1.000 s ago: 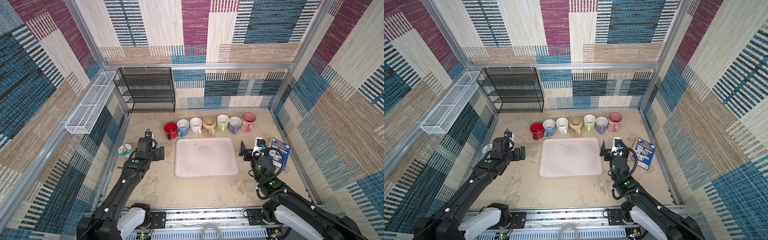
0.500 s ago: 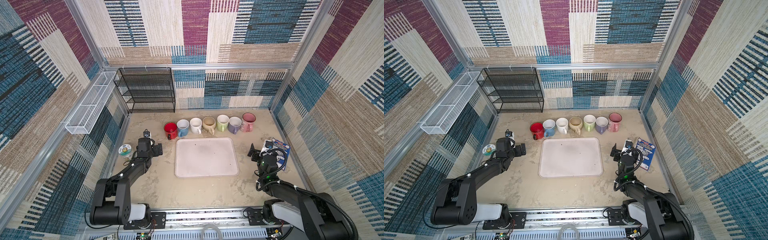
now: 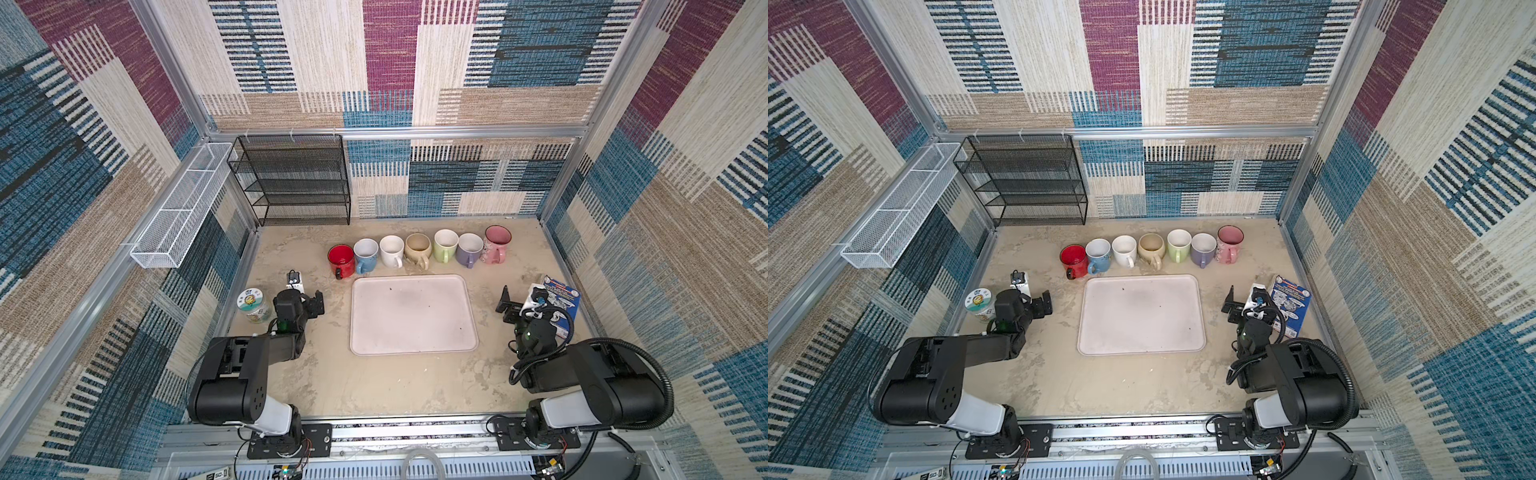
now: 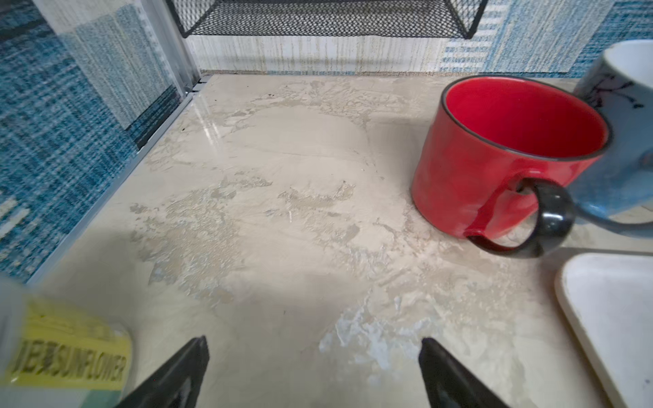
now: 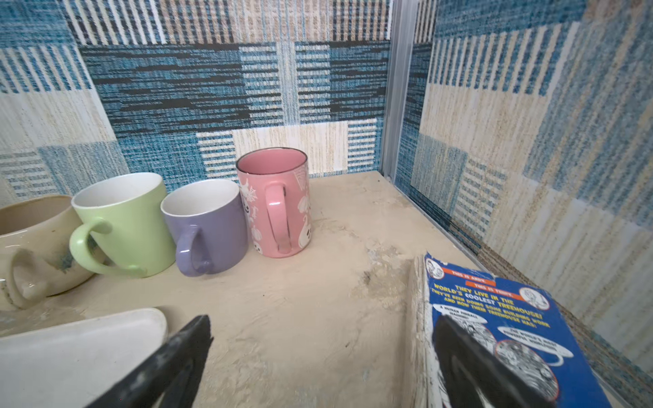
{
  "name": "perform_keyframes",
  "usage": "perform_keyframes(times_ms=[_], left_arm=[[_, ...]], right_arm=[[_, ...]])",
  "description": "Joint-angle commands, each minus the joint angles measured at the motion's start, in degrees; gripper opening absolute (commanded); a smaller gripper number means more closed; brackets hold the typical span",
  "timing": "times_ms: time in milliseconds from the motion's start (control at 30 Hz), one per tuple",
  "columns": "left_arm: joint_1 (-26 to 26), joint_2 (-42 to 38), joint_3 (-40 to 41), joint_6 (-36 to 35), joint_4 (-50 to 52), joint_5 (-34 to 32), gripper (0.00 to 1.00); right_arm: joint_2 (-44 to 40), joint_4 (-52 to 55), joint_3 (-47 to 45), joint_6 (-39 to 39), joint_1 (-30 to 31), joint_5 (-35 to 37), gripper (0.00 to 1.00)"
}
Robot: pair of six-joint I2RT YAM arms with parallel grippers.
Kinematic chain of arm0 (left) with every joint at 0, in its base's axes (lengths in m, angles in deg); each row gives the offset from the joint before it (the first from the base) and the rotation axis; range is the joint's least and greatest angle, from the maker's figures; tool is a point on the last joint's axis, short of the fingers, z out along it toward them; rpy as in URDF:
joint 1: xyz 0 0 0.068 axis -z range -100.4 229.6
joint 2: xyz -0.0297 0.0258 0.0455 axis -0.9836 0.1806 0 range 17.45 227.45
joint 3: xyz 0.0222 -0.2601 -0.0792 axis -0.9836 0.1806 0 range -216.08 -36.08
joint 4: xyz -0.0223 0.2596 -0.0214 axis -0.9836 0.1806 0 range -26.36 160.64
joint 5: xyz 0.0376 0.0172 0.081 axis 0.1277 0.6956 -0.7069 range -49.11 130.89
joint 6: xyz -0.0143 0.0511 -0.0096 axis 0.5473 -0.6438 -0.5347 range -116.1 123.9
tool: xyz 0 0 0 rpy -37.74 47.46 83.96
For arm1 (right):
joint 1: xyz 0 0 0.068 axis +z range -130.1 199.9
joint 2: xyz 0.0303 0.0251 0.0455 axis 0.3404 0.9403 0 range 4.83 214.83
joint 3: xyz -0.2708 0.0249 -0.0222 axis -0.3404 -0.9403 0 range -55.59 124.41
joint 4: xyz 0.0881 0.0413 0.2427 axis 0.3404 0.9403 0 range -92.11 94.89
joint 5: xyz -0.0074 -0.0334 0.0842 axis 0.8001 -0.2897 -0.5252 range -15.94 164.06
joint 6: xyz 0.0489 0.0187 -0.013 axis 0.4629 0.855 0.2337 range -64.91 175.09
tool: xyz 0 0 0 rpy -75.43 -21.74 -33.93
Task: Turn the mug right side up
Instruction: Reset both arms
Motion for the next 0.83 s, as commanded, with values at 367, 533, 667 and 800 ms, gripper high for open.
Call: perform_keyframes(times_ms=[367,533,667,800], left_arm=[[-2.2,0.3,-1.2,-0.8,-4.3,3.3,0.99],[-2.2,0.3,-1.1,-0.7,-4.3,3.4,0.99],[-2.2,0.3,-1.1,-0.7,-4.4,3.3,0.99],[-2.2,0.9,-1.8,-0.6,-3.6,3.5,0.99]], right_arm=[[4.2,6.7,8.5,-0.7,-6.1,-18.7,1.00],[4.0,6.9,8.6,-0.7,-6.0,-18.7,1.00],[3.9,7.1,8.5,-0.8,-6.0,-18.7,1.00],[3.9,7.1,8.6,-0.8,-6.0,-18.7,1.00]])
